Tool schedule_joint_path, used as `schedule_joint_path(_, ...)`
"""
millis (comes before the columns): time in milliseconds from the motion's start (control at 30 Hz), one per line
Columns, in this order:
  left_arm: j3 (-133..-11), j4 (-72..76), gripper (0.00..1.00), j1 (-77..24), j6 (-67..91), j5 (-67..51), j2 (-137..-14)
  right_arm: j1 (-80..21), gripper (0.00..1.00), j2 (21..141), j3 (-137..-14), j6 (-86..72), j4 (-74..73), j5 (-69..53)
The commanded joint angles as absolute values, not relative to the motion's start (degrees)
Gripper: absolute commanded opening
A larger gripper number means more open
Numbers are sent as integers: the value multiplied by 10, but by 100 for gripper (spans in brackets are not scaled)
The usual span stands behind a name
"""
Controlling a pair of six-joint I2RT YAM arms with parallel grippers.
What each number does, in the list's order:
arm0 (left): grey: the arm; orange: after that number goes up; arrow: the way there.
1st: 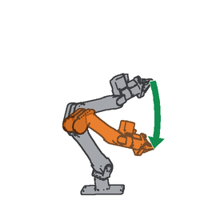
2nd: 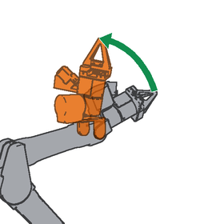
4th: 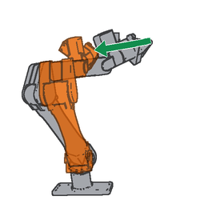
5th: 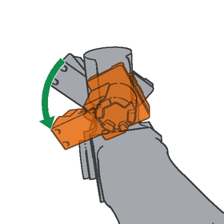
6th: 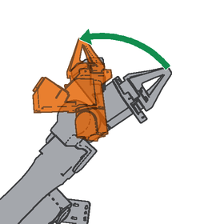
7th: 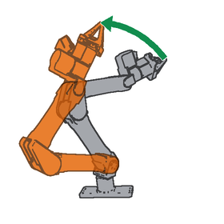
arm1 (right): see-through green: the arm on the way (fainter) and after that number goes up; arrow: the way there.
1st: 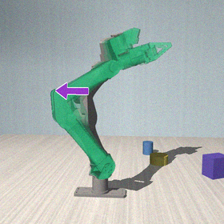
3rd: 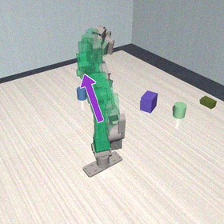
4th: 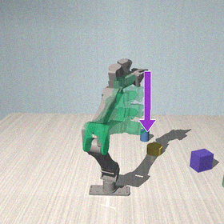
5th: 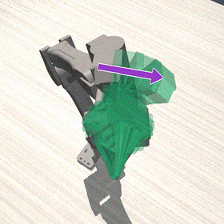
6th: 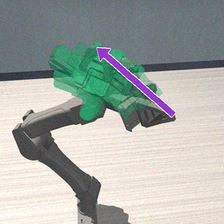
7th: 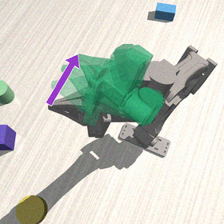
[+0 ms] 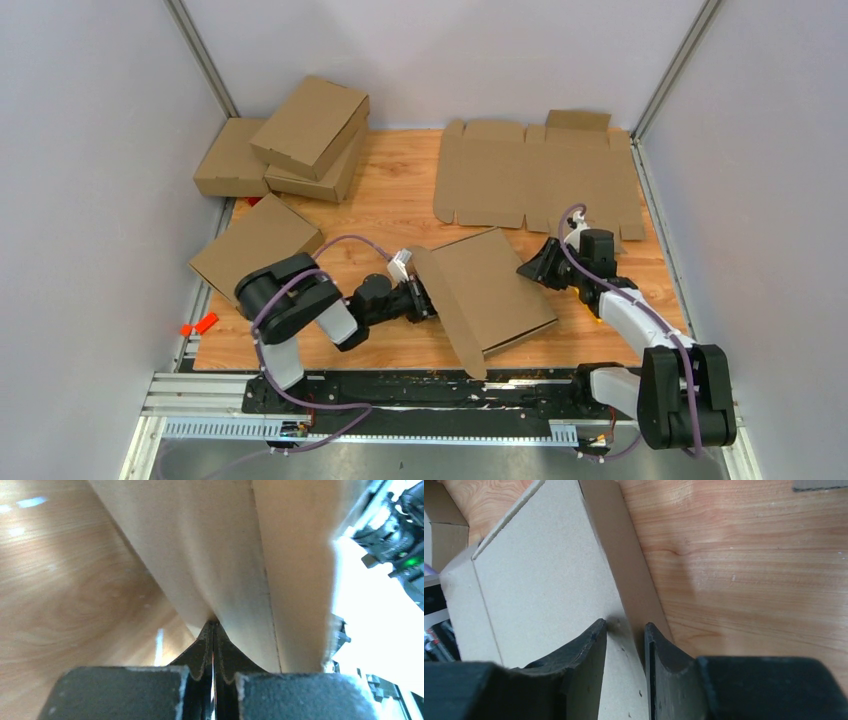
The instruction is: Fold the paper box
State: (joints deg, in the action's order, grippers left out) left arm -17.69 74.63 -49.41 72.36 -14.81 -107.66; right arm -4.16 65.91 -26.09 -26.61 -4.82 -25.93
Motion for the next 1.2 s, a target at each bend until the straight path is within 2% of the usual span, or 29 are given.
schedule_joint_path(0,-236,690,0,-497,684,-163,-950,-51,28,667,-265,-266,-76,-375)
schedule_joint_path(233,-279,574,0,-499,649,-180,-885,-43,30,722,-262,-268,-31,-427)
schedule_joint_path(333,-283,528,0,-499,624,-181,-872,-39,31,718,-263,-262,-39,-406)
schedule_joint_path(533,-215,459,0,-492,598,-153,-802,-39,32,672,-270,-243,-77,-355)
schedule_joint_path(633,-176,439,0,-489,589,-148,-771,-49,44,654,-274,-231,-96,-340)
schedule_joint_path(800,-134,371,1,-480,563,-127,-711,-105,80,637,-302,-206,-145,-284)
schedule_joint_path(900,-123,340,1,-477,553,-121,-679,-142,94,623,-320,-192,-176,-239)
schedule_joint_path(1167,-114,304,0,-476,535,-113,-651,-250,100,649,-365,-168,-236,-140)
